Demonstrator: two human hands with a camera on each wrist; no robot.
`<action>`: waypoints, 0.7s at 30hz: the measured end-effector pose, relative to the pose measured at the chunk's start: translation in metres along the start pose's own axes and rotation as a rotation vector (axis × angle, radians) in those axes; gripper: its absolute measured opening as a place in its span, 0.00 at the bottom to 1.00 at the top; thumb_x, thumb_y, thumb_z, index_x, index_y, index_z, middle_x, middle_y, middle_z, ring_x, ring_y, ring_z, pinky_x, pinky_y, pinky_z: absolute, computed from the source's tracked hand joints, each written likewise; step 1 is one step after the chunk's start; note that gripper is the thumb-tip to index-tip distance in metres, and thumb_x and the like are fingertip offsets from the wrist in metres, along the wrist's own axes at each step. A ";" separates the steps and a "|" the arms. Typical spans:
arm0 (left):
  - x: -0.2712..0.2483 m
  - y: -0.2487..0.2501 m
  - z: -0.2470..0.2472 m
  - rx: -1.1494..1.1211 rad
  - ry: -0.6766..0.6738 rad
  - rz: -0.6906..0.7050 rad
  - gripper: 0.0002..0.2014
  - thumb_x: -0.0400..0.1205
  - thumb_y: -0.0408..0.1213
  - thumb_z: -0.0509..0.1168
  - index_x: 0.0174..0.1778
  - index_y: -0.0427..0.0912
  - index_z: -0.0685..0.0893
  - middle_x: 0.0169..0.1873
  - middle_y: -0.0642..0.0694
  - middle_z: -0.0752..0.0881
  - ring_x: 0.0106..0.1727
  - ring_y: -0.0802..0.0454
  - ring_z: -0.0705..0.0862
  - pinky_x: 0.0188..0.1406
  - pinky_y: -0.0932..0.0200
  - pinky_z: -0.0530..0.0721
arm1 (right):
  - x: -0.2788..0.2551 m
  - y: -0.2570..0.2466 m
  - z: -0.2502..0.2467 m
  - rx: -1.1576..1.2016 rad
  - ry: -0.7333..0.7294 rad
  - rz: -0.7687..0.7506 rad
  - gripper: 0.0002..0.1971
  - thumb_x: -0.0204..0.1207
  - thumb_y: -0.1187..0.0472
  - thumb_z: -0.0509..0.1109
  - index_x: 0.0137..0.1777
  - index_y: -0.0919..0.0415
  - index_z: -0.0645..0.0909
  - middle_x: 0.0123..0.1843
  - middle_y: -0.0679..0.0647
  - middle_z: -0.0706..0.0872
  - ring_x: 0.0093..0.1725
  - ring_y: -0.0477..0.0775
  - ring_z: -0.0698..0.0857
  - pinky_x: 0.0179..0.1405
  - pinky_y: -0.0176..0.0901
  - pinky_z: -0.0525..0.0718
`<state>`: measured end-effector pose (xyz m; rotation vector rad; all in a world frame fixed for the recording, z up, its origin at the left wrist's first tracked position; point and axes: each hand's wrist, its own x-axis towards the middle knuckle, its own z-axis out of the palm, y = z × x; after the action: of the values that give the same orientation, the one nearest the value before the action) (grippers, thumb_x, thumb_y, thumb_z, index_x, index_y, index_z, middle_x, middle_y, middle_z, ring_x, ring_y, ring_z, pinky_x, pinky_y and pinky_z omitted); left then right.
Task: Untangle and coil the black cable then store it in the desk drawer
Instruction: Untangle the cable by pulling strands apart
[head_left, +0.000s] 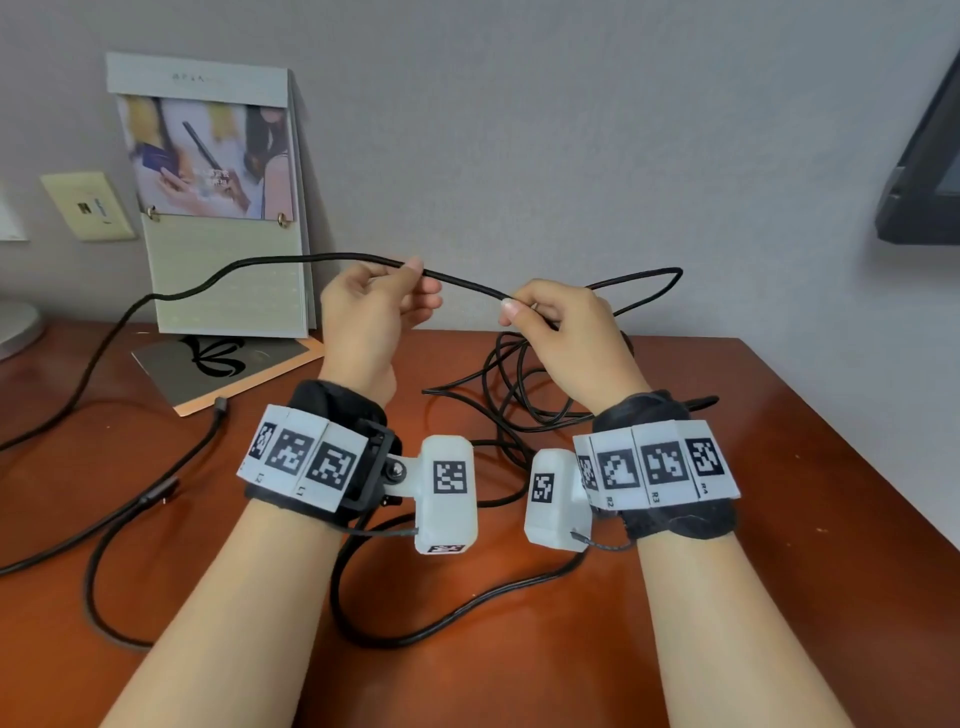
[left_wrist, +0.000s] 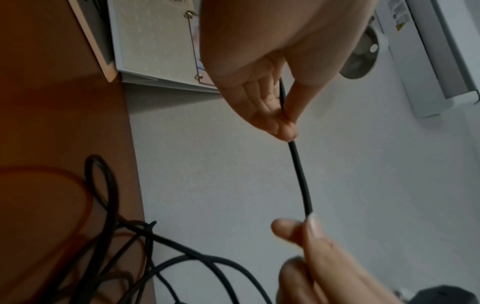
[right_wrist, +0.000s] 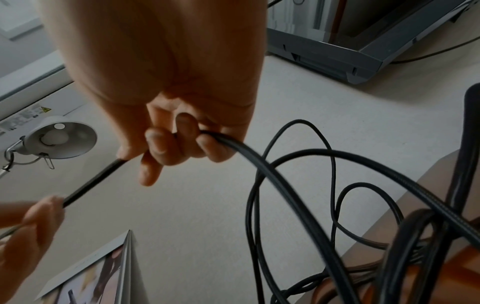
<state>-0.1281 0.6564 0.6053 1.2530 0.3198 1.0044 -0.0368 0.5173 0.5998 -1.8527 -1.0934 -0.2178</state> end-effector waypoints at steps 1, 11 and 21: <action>0.002 0.002 -0.003 -0.011 0.022 0.003 0.09 0.82 0.30 0.64 0.36 0.41 0.75 0.23 0.52 0.85 0.27 0.56 0.83 0.30 0.66 0.81 | 0.001 0.001 -0.001 0.001 0.009 0.010 0.11 0.80 0.57 0.66 0.45 0.65 0.85 0.42 0.58 0.89 0.47 0.56 0.85 0.49 0.42 0.79; 0.002 0.003 -0.003 -0.044 0.008 0.018 0.09 0.83 0.34 0.64 0.37 0.42 0.75 0.23 0.50 0.82 0.26 0.57 0.81 0.29 0.66 0.80 | 0.000 0.001 -0.004 0.028 0.042 0.005 0.11 0.81 0.59 0.65 0.43 0.64 0.85 0.41 0.54 0.89 0.45 0.53 0.86 0.45 0.37 0.79; 0.010 0.006 -0.016 -0.045 0.087 0.039 0.12 0.83 0.32 0.63 0.33 0.41 0.73 0.19 0.54 0.81 0.24 0.59 0.80 0.28 0.68 0.79 | 0.000 0.006 -0.005 0.025 0.036 0.036 0.12 0.80 0.57 0.66 0.44 0.65 0.86 0.44 0.54 0.90 0.49 0.48 0.86 0.49 0.26 0.76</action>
<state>-0.1362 0.6740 0.6089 1.1808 0.3392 1.0955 -0.0311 0.5122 0.5990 -1.8378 -1.0334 -0.2151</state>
